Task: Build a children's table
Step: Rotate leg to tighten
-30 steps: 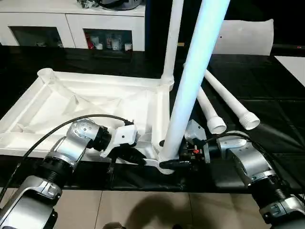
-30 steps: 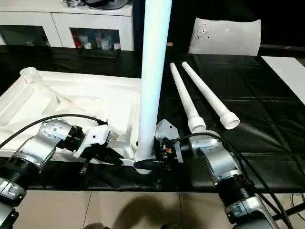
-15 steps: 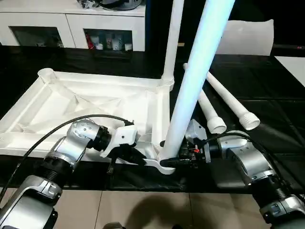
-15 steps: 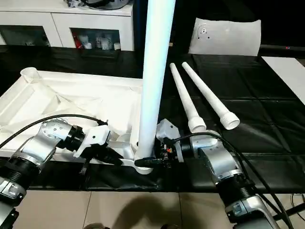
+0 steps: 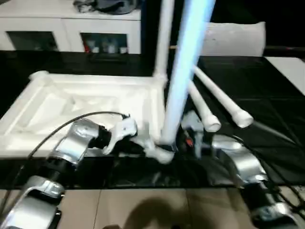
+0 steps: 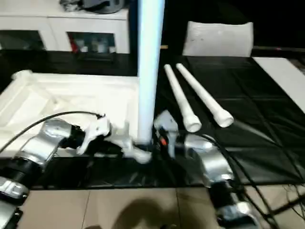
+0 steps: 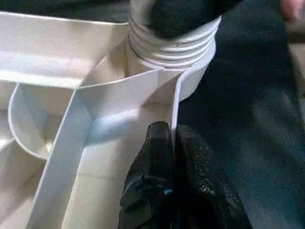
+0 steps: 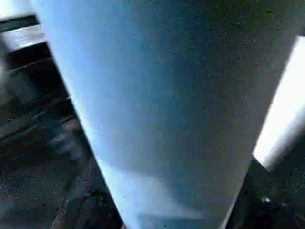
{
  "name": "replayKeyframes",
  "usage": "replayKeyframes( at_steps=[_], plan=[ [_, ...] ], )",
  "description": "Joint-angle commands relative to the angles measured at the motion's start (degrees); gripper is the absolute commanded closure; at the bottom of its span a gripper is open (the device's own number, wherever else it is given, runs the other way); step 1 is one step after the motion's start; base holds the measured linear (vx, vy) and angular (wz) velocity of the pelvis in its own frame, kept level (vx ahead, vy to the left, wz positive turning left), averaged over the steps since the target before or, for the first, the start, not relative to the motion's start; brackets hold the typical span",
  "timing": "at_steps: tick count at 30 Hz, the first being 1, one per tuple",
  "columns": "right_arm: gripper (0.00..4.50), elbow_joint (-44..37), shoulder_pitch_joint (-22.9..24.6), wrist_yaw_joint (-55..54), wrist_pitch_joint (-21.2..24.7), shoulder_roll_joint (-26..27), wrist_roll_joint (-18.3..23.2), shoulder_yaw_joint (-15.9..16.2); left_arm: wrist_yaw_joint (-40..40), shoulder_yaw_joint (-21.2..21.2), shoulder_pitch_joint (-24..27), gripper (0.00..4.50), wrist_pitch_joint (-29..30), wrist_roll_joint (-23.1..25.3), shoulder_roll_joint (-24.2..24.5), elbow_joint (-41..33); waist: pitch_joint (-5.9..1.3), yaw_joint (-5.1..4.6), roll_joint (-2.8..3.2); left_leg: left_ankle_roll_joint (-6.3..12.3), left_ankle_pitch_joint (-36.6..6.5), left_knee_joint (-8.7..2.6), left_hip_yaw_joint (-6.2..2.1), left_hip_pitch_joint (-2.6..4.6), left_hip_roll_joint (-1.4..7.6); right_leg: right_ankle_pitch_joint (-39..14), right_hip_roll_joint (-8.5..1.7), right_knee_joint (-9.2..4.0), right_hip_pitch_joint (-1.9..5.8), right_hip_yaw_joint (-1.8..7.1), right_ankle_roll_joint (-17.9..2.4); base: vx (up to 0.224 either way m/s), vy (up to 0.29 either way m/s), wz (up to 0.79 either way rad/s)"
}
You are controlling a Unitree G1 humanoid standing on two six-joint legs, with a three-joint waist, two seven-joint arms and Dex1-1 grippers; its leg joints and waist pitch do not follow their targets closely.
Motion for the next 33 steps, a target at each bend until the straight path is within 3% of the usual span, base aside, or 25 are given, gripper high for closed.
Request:
replayKeyframes(
  at_steps=[1, 2, 3, 4, 5, 6, 7, 8, 9, 10, 11, 12, 13, 14, 16, 17, 19, 21, 23, 24, 27, 28, 30, 31, 33],
  plan=[
    [2.27, 2.24, -0.56, -3.84, 5.23, 7.34, 0.84, 4.82, 14.44, 5.77, -2.27, 4.5, 4.04, -2.14, -4.89, -3.34, -2.76, -0.87, 0.7, 0.75, -28.62, -4.34, -0.65, 0.85, 0.95, -38.24, -2.45, -6.49, 2.53, -0.55, 1.2, -0.041, 0.055, -0.11],
    [2.37, 2.64, -1.25, -6.71, 6.13, 9.25, 0.51, 4.44, 17.26, 6.73, -2.26, 4.5, 5.64, -2.01, -6.09, -4.09, -2.54, -2.0, 1.12, 0.7, -33.15, -5.99, -1.77, -0.71, 2.54, -33.22, -2.42, -4.49, 4.44, -0.7, 0.72, -0.072, 0.018, -0.1],
    [2.39, 3.07, -1.98, -9.83, 7.2, 11.26, 0.13, 4.02, 20.38, 7.68, -2.27, 4.5, 7.1, -1.68, -7.39, -4.9, -2.28, -1.05, 2.33, 0.02, -41.62, -9.46, -2.78, -2.09, 5.64, -21.38, -2.12, 3.26, 6.39, 1.67, -1.97, -0.072, 0.018, -0.1],
    [2.39, 3.23, -2.32, -11.41, 7.82, 12.25, -0.08, 3.81, 21.95, 8.12, -2.26, 4.5, 7.81, -1.46, -8.03, -5.35, -1.55, -1.15, 1.36, -0.38, -45.45, -10.85, -1.95, -1.21, 5.54, -13.58, -1.87, 5.19, 4.77, 3.76, -4.0, -0.059, -0.018, -0.04],
    [2.4, 3.54, -2.68, -12.9, 8.1, 13.4, -0.56, 3.92, 23.74, 8.34, -2.19, 4.5, 8.4, -0.82, -8.79, -5.96, -1.46, -1.35, 0.11, -0.59, -44.74, -9.44, -1.36, 0.1, 3.76, -20.96, -1.73, 2.65, 3.67, 4.21, -3.31, 0.0, 0.0, 0.0],
    [2.42, 3.71, -2.9, -13.8, 8.3, 14.21, -0.86, 4.06, 25.02, 8.51, -2.11, 4.5, 8.85, -0.36, -9.37, -6.42, -0.77, -1.25, -2.74, -0.7, -30.4, 1.16, 1.64, 6.28, -3.36, -53.7, -1.85, -9.43, -4.3, 0.36, 4.03, 0.0, 0.0, 0.0],
    [2.43, 3.77, -3.0, -14.2, 8.39, 14.64, -1.03, 4.19, 25.68, 8.57, -2.05, 4.5, 9.11, -0.08, -9.69, -6.69, -0.8, -2.04, -2.87, 0.49, -23.21, 5.17, 2.22, 7.15, -4.89, -62.49, -3.4, -10.74, -5.66, -0.41, 5.9, 0.0, 0.0, 0.0],
    [2.43, 3.75, -3.05, -14.69, 8.61, 15.05, -1.27, 4.13, 26.24, 8.66, -1.98, 4.5, 9.68, 0.15, -9.97, -7.12, -1.76, -2.68, -2.21, 2.07, -16.52, 2.39, 0.89, -0.21, -3.09, -59.7, -5.66, -8.2, 2.06, -1.4, 8.93, 0.113, 0.055, -0.41],
    [2.43, 3.72, -2.95, -15.23, 8.65, 15.4, -1.6, 4.13, 26.24, 8.42, -1.81, 4.5, 9.64, 0.41, -10.04, -7.5, -2.34, -2.23, 0.0, 1.71, -16.88, -1.22, -1.03, -2.36, -0.24, -46.77, -5.49, -6.1, 4.62, -1.72, 7.96, 0.113, 0.055, -0.41],
    [2.43, 3.51, -2.66, -15.06, 8.04, 15.3, -1.84, 4.31, 26.0, 8.17, -1.66, 4.5, 9.43, 0.59, -9.93, -7.69, -2.79, -2.81, 2.06, 0.83, -23.01, -3.42, -3.02, -3.15, 2.23, -34.82, -4.78, -2.99, 5.72, -0.7, 4.83, 0.123, 0.069, -0.33],
    [2.1, 3.12, -2.15, -14.98, 6.99, 15.22, -2.33, 4.58, 25.74, 7.76, -1.34, 4.5, 9.42, 1.0, -9.82, -8.35, -2.9, -2.78, 2.35, 0.93, -25.55, -4.13, -3.24, -2.44, 2.96, -29.3, -4.55, -2.17, 5.18, 0.17, 2.44, 0.053, -0.02, -0.02],
    [1.79, 2.68, -1.61, -15.12, 6.04, 14.92, -2.13, 3.97, 24.79, 7.14, -1.01, 4.5, 8.84, 1.34, -9.27, -8.79, -2.38, -3.02, 1.59, 0.44, -28.24, -4.16, -2.63, -1.08, 1.92, -26.93, -4.31, -3.34, 3.46, 0.36, -1.21, 0.053, -0.02, -0.02],
    [1.8, 2.46, -1.34, -15.57, 5.56, 14.88, -2.05, 3.35, 24.42, 6.76, -0.72, 4.5, 8.95, 1.58, -8.98, -9.4, -2.19, -3.33, 0.7, -0.09, -26.75, -3.05, -1.54, 0.01, 0.03, -33.78, -4.25, -5.08, 2.39, -0.62, -1.22, 0.0, 0.0, 0.0],
    [1.8, 2.04, -0.96, -15.65, 5.26, 14.55, -1.82, 2.73, 23.7, 6.42, -0.42, 4.5, 8.61, 1.66, -8.51, -9.88, -2.14, -3.49, 0.8, 0.04, -25.25, -2.7, -1.27, -0.01, -0.46, -35.88, -4.24, -5.41, 2.43, -0.95, -0.74, 0.0, 0.0, 0.0],
    [1.49, 0.28, 0.3, -14.93, 3.79, 13.06, -2.0, 1.99, 21.96, 5.89, 0.57, 4.5, 8.52, 1.21, -7.28, -11.31, -2.46, -4.41, 1.79, 0.54, -23.28, -3.49, -2.12, -1.55, 0.3, -33.54, -4.45, -4.8, 3.72, -0.71, -0.31, 0.0, 0.0, 0.0],
    [1.37, -0.74, 1.0, -14.06, 2.93, 11.97, -2.04, 1.94, 21.03, 5.59, 0.94, 4.5, 7.97, 1.22, -6.53, -11.53, -2.53, -4.49, 1.64, 0.63, -23.14, -3.6, -2.16, -1.57, 0.39, -32.06, -4.36, -4.68, 3.62, -0.47, -0.69, 0.0, 0.0, 0.0],
    [1.27, -2.32, 2.16, -12.28, 1.25, 10.08, -1.73, 1.75, 19.19, 5.22, 1.61, 4.5, 7.48, 1.29, -5.36, -11.96, -2.95, -4.55, 1.62, 0.98, -21.07, -3.74, -2.18, -1.5, 0.57, -26.46, -4.28, -3.75, 3.51, 0.33, -3.73, 0.029, 0.004, 0.02],
    [1.04, -3.79, 3.22, -10.15, 0.51, 8.64, -1.09, 0.92, 17.76, 4.62, 2.07, 4.5, 6.82, 1.35, -4.19, -11.9, -3.54, -4.44, 1.33, 2.31, -14.86, -3.65, -1.9, -2.03, 0.76, -18.44, -4.09, -2.37, 3.82, 1.28, -7.61, 0.069, 0.012, 0.03],
    [0.95, -5.12, 4.18, -7.55, -0.27, 6.64, -0.52, 0.4, 15.36, 3.48, 2.43, 4.5, 4.77, 1.67, -2.48, -11.42, -4.05, -3.99, 1.28, 4.03, -9.22, -3.16, -1.7, -1.86, 0.71, -13.13, -3.88, -1.62, 3.63, 1.79, -9.74, 0.07, -0.008, 0.02],
    [0.85, -5.57, 4.52, -6.53, -0.72, 5.8, -0.39, 0.33, 14.26, 3.0, 2.57, 4.5, 3.77, 1.78, -1.78, -11.25, -4.52, -3.81, 1.21, 5.44, -3.29, -2.66, -1.59, -2.57, 0.45, -7.27, -3.88, -0.38, 4.18, 2.24, -11.46, 0.07, -0.017, 0.0],
    [0.59, -7.6, 5.95, -0.61, -2.27, 0.92, 0.66, -0.04, 9.45, 0.82, 3.46, 4.5, 0.32, 1.38, 1.1, -10.81, -5.14, -2.58, 0.61, 9.85, 6.31, -1.78, -1.05, -2.45, 0.09, 2.06, -3.64, 1.01, 3.96, 2.64, -14.08, 0.02, -0.008, -0.01],
    [0.52, -7.93, 6.06, 0.85, -2.67, -0.33, 0.81, -0.11, 8.0, 0.36, 3.63, 4.5, -0.35, 1.25, 1.81, -10.66, -4.87, -1.9, 0.64, 11.01, 6.49, -1.8, -0.73, -2.23, 0.18, 1.16, -3.6, 0.83, 3.64, 2.64, -14.28, 0.0, 0.0, 0.0],
    [0.29, -8.6, 6.22, 4.09, -3.2, -2.97, 1.31, -0.16, 3.75, -0.86, 4.16, 4.5, -4.37, 0.86, 3.46, -10.51, -4.61, -1.14, 0.48, 10.77, 3.76, -1.94, -0.37, -2.11, 0.3, -3.56, -3.7, 0.41, 3.48, 2.8, -13.43, 0.0, 0.0, 0.0],
    [0.29, -8.7, 6.14, 5.49, -3.43, -4.02, 1.5, -0.19, 2.56, -1.24, 4.19, 4.5, -4.66, 0.96, 4.22, -10.28, -4.46, -0.89, 0.39, 10.29, 2.42, -2.03, -0.26, -2.0, 0.39, -5.85, -3.68, 0.14, 3.36, 2.78, -12.91, 0.0, 0.0, 0.0],
    [0.09, -8.82, 5.94, 7.95, -3.89, -5.88, 1.84, -0.11, 0.31, -1.98, 4.12, 4.5, -5.93, 1.14, 5.58, -9.65, -3.95, 0.08, 0.4, 7.39, -2.54, -2.44, 0.06, -1.57, 0.71, -14.5, -3.65, -0.76, 2.87, 2.97, -10.52, 0.0, 0.0, 0.0]
  ],
)
